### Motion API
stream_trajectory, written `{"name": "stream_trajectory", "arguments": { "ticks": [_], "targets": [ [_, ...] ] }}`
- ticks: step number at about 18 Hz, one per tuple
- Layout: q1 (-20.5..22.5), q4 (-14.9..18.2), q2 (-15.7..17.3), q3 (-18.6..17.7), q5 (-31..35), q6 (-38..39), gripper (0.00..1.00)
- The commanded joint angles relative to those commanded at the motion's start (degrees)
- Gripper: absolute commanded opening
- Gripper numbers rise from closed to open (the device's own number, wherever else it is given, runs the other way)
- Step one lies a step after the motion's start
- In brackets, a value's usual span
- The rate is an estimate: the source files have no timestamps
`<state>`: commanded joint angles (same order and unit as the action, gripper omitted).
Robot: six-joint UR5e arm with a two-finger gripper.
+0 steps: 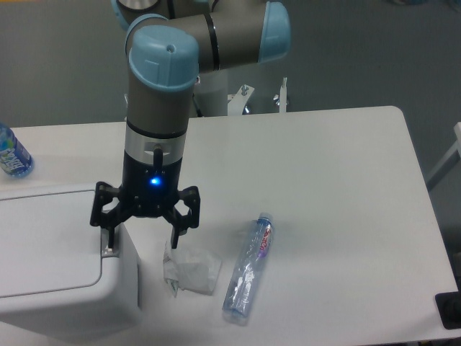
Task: Open the trash can
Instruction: 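Lower the gripper onto the lid's hinge edge beside the bin, then push the gripper against the lid edge to flip the lid open, then raise the gripper away from the opened bin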
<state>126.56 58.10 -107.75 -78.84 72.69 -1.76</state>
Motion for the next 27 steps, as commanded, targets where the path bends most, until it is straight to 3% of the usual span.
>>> {"name": "stream_trajectory", "arguments": {
  "ticks": [14,19,27],
  "targets": [
    [0.0,-0.18,-0.53,0.0,0.09,0.0,1.0],
    [0.44,-2.01,0.0,3.07,0.09,-0.96,1.0],
    [11.5,-1.76,4.04,4.66,2.54,-13.78,1.0]
  ]
}}
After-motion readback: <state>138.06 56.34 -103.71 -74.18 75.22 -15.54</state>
